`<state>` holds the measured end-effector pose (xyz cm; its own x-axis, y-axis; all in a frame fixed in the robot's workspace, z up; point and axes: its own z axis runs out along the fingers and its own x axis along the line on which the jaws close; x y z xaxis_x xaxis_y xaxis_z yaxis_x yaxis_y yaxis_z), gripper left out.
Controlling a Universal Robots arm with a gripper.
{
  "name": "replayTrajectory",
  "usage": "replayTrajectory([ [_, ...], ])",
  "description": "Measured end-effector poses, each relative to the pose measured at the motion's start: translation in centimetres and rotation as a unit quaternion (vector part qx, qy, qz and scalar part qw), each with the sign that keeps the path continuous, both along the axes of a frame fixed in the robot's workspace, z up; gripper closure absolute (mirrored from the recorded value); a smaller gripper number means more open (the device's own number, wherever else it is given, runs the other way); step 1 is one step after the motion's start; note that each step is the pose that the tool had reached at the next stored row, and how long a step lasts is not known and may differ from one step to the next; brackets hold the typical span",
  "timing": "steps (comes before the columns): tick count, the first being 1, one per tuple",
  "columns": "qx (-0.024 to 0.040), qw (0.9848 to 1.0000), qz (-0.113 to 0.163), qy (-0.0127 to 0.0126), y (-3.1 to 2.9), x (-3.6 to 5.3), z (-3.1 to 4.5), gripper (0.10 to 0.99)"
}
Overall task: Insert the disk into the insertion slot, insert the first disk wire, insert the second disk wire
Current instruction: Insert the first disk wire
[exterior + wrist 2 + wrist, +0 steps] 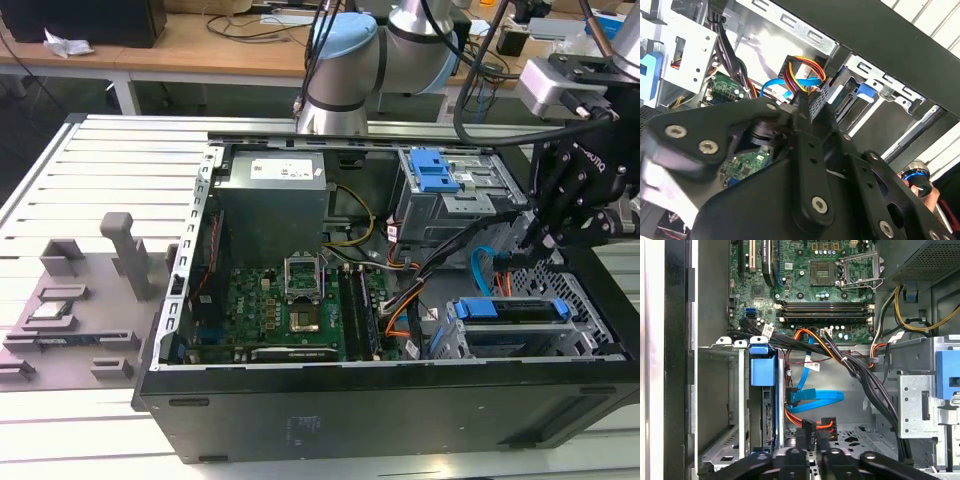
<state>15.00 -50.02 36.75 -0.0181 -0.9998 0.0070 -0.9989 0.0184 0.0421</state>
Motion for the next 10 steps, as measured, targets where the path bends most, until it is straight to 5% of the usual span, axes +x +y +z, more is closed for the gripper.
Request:
replayTrajectory([
  [1, -0.0001, 1.0, 0.0, 0.0, 0.0, 0.0, 0.0, 0.784],
  [10, -0.0007, 1.0, 0.0, 0.0, 0.37, -0.25, -1.13, 0.784],
])
